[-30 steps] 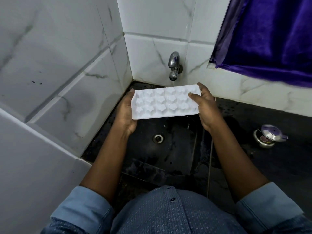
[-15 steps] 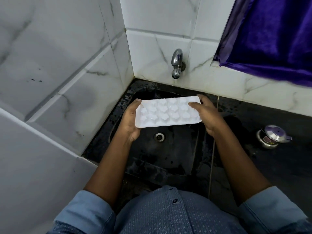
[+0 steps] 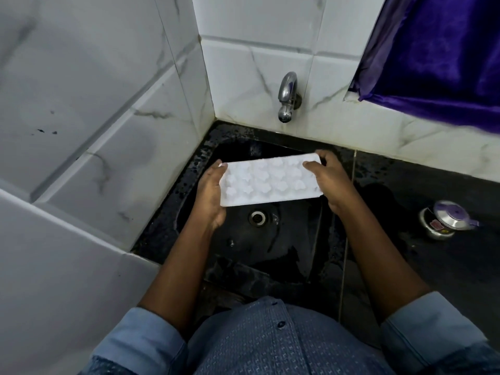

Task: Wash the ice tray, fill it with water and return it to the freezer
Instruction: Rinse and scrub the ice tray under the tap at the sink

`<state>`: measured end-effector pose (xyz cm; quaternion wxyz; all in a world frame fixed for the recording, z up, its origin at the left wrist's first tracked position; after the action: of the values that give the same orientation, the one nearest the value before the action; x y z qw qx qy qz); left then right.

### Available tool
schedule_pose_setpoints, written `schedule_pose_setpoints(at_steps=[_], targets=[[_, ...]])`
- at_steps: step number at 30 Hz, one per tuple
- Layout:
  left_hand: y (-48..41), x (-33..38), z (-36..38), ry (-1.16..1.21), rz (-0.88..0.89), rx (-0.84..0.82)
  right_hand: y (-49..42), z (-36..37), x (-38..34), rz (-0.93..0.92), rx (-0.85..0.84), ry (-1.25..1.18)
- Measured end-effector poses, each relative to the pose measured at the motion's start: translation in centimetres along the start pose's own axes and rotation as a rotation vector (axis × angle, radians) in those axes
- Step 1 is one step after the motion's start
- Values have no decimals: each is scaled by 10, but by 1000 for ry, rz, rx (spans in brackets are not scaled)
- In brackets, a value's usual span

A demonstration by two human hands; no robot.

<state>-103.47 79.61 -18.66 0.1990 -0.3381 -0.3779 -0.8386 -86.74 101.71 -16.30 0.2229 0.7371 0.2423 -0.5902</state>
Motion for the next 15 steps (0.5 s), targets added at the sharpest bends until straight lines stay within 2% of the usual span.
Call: schedule_pose_setpoints(at_steps=[3,6,8,10,12,15], targets=[[7,0,-1,-58,10,-22,-4,4,19,133,-34,44],[1,7,-10,-137,62,-89,-17,5,27,222,-6,-176],[0,5,-8,-297,52,-270,-24,12,38,360,-67,-341],[0,-1,-11,-588,80,-331,-29,16,52,487,-133,-401],[-4,8,-15,-904,209,-179,-30,16,61,567,-185,-363],[-11,31,-19,-1103,435,27,-23,23,61,623,-401,-215]])
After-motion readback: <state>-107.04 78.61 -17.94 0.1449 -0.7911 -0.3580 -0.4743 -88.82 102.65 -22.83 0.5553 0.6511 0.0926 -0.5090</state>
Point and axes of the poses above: each hand's wrist, its own y-axis away from the middle knuckle, its own z-axis out of the palm, x = y × z, the point moved 8 cm from there along -y, towards the middle knuckle, and after that the axes turned 12 degrees about -z, right-handed, at the moved point
